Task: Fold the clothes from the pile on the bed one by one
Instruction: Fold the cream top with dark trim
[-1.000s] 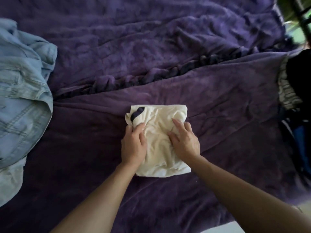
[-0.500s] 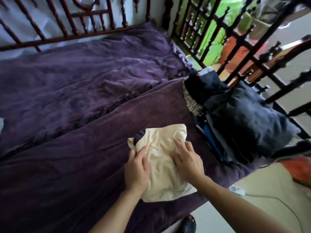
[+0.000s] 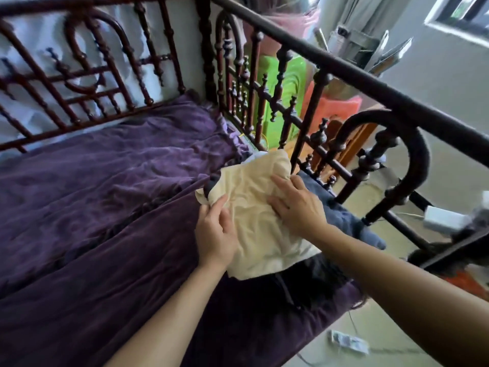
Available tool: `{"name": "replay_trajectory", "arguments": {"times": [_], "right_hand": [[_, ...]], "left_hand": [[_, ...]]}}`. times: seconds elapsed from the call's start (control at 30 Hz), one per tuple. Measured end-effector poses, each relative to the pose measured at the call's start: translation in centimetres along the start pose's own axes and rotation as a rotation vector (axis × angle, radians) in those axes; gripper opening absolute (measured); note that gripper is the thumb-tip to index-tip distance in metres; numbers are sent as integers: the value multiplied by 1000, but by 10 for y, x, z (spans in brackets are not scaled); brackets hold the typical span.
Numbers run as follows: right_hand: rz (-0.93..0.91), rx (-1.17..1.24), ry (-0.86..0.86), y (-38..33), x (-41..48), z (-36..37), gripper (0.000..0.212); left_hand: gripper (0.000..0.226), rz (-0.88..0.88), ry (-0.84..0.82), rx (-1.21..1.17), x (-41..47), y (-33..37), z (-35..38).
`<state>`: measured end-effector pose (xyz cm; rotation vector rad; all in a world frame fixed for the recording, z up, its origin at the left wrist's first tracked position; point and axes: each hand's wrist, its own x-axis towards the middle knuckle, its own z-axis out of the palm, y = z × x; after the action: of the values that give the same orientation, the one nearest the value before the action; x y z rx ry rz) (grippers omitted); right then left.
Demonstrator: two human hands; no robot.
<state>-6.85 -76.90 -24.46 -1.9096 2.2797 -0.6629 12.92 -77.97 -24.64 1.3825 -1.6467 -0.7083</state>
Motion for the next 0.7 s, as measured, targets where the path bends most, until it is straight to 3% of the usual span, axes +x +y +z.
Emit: {"name": "replay_trajectory", "arguments": {"times": [0.17, 0.37, 0.5, 0.6, 0.7], "right_hand": [[-56, -90, -11, 31, 97, -7, 54], [-75, -143, -159, 75, 209, 46, 54], [-35, -182, -313, 115, 246, 101, 61], [45, -261, -435, 142, 247, 141, 71], [79, -281, -475, 159, 230, 178, 74]], "left_hand": [[31, -47, 15, -77, 75, 12, 44], [40, -252, -47, -70, 142, -20, 114], [57, -351, -292, 0, 168, -64, 165], [69, -345, -433, 302, 169, -99, 200], [84, -110, -436, 652, 163, -134, 221]]}}
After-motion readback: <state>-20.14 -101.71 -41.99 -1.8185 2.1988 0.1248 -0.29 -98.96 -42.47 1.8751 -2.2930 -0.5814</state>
